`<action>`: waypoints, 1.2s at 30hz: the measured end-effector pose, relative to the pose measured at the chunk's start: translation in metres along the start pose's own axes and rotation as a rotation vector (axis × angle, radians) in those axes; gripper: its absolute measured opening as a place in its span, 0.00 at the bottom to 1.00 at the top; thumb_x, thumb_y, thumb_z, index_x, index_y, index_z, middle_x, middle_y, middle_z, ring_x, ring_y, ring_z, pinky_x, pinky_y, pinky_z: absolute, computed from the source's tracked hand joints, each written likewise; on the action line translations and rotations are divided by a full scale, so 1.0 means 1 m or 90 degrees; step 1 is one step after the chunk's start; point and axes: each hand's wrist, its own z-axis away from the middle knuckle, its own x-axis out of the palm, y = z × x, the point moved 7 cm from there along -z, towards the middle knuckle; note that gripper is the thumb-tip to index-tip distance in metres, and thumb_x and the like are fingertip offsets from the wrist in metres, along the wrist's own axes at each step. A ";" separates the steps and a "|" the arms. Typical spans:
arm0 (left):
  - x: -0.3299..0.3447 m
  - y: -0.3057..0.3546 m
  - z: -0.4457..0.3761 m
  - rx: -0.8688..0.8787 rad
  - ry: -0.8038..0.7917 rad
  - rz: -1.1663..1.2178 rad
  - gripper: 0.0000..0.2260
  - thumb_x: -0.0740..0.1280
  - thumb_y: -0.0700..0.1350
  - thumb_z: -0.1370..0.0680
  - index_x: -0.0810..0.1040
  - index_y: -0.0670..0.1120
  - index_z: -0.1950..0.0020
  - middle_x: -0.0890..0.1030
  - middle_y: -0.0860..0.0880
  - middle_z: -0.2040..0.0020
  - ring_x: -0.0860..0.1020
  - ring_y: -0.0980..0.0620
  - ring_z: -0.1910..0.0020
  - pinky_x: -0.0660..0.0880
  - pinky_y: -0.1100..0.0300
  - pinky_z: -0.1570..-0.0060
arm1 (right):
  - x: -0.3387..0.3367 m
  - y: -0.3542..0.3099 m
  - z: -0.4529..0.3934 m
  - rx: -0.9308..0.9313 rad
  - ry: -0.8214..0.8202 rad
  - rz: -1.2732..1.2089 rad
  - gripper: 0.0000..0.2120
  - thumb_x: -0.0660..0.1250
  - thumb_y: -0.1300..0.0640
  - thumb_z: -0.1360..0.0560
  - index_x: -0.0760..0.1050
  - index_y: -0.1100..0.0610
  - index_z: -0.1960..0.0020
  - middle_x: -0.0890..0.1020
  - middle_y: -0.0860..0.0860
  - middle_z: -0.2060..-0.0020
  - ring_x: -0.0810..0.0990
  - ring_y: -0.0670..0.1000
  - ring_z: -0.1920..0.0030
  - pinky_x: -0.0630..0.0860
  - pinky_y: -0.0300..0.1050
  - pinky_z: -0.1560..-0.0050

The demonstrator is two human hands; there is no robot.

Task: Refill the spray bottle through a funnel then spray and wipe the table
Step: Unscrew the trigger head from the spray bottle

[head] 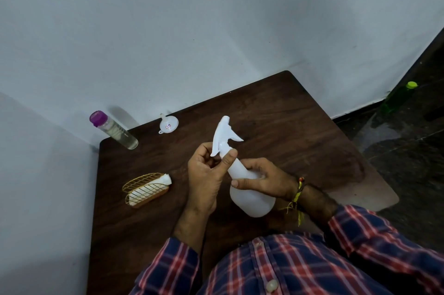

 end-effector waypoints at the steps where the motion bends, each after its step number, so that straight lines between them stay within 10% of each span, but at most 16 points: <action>1: 0.000 0.000 -0.001 0.003 0.013 -0.003 0.17 0.75 0.46 0.31 0.80 0.44 0.44 0.84 0.46 0.50 0.83 0.48 0.49 0.81 0.54 0.52 | 0.001 0.000 0.000 0.001 0.001 0.006 0.19 0.73 0.47 0.28 0.80 0.56 0.42 0.84 0.52 0.49 0.83 0.51 0.48 0.81 0.53 0.47; 11: -0.005 0.017 -0.003 0.085 0.064 -0.037 0.11 0.71 0.38 0.24 0.81 0.49 0.45 0.85 0.52 0.51 0.84 0.54 0.50 0.80 0.63 0.53 | -0.007 0.003 0.001 -0.017 0.062 0.115 0.12 0.74 0.48 0.27 0.81 0.54 0.48 0.83 0.49 0.54 0.82 0.47 0.53 0.80 0.48 0.51; 18: -0.015 0.054 -0.009 0.192 0.182 -0.051 0.13 0.68 0.41 0.21 0.77 0.47 0.36 0.83 0.59 0.50 0.82 0.57 0.46 0.80 0.60 0.48 | -0.016 0.030 -0.001 0.054 0.085 0.356 0.30 0.66 0.29 0.35 0.78 0.45 0.41 0.82 0.41 0.47 0.78 0.43 0.45 0.78 0.51 0.43; 36: -0.036 0.095 -0.017 0.387 0.317 -0.150 0.14 0.70 0.42 0.21 0.77 0.41 0.36 0.80 0.49 0.44 0.80 0.54 0.42 0.81 0.59 0.51 | -0.033 0.045 0.002 0.089 0.136 0.579 0.26 0.68 0.33 0.32 0.75 0.43 0.38 0.79 0.40 0.44 0.74 0.49 0.41 0.72 0.54 0.38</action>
